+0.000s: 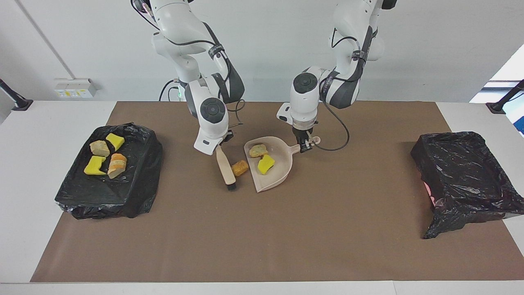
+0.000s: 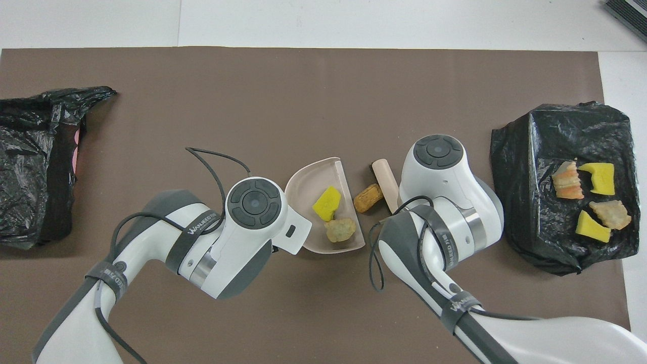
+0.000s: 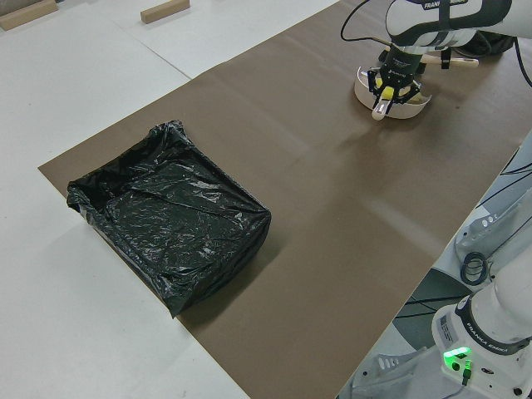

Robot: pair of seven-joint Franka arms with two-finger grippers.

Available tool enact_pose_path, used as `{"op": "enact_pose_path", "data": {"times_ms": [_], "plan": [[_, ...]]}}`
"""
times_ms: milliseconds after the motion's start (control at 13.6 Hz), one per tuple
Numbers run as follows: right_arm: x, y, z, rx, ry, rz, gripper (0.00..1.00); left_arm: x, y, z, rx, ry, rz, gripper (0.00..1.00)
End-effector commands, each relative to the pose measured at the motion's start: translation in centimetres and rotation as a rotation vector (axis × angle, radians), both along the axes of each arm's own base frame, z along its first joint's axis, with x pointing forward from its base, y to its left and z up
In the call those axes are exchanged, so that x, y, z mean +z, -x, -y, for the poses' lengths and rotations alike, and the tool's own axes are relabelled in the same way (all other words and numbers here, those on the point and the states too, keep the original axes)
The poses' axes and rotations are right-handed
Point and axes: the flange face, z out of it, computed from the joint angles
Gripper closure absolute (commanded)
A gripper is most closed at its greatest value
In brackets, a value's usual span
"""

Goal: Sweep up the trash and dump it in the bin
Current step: 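Sweep the bread and sponge pieces into the dustpan with the right gripper, then carry the loaded dustpan over the black bag with the left gripper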

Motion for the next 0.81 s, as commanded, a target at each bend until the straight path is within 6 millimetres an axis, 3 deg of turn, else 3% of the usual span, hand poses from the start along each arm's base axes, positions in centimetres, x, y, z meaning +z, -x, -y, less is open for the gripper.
{"op": "enact_pose_path", "data": {"times_ms": [0,148,295,516,738], "plan": [[1.0,1.9,-3.0,-0.084,-0.078,-0.030,1.00,0.1,0.4,-1.1,0.000,-0.009,0.013,1.00],[1.5,2.8,-5.2,-0.186,-0.155,-0.080,1.00,0.1,0.2,-1.2,0.003,-0.008,0.015,1.00],[2.7,2.7,-5.9,-0.217,-0.154,-0.062,1.00,0.2,-0.3,-1.6,0.006,-0.006,0.016,1.00],[5.8,2.3,-4.2,-0.272,-0.144,-0.017,1.00,0.5,-2.0,-3.6,-0.028,0.006,0.011,1.00],[9.5,3.1,-2.0,-0.332,-0.092,0.003,1.00,2.0,-4.2,-6.7,-0.072,0.021,0.023,1.00]]}}
